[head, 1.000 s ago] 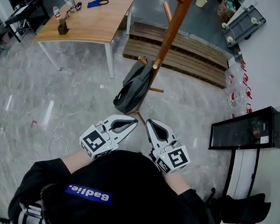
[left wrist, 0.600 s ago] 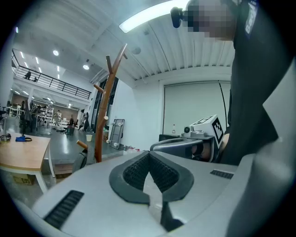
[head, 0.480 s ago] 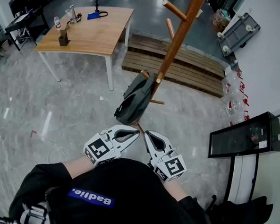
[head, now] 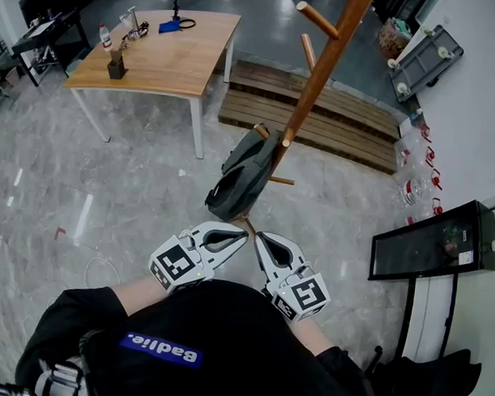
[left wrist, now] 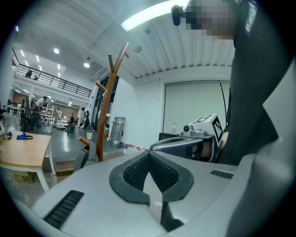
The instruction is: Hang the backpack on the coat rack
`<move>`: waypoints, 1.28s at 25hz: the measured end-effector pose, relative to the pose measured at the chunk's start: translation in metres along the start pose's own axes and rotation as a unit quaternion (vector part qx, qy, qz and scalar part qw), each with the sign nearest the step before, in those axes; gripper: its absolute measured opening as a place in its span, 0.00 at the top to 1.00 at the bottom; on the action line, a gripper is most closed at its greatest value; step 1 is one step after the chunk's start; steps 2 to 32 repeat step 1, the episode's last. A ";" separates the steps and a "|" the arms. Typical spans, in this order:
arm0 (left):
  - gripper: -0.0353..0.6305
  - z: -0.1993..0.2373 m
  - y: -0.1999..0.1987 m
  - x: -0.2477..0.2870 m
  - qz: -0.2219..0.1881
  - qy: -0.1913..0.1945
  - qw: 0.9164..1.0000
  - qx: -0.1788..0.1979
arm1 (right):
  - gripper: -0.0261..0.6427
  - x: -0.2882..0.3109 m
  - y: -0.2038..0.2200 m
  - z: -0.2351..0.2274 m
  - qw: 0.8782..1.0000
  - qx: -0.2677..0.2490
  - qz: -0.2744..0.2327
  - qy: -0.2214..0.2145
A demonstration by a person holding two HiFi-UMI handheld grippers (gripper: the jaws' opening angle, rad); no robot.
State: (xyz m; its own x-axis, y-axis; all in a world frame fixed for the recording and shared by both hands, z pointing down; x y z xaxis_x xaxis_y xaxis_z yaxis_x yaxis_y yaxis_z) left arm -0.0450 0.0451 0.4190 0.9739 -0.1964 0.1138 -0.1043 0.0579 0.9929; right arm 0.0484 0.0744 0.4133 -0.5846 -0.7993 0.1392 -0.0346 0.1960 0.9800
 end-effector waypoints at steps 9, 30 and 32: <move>0.93 0.000 0.000 -0.001 0.001 0.000 1.000 0.000 | 0.95 0.000 0.000 0.000 1.000 0.000 0.001 0.000; 0.93 0.000 0.000 -0.001 0.001 0.000 1.000 0.000 | 0.95 0.000 0.000 0.000 1.000 0.000 0.001 0.000; 0.93 0.000 0.000 -0.001 0.001 0.000 1.000 0.000 | 0.95 0.000 0.000 0.000 1.000 0.000 0.001 0.000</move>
Point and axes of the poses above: the fingertips, and each gripper's own axes: x forward along the fingers, z to its left, y out of its underside, the point moved 5 cm from there along -x, backward along the fingers, and after that the axes turned 2 degrees about x, right-handed, at the moved point
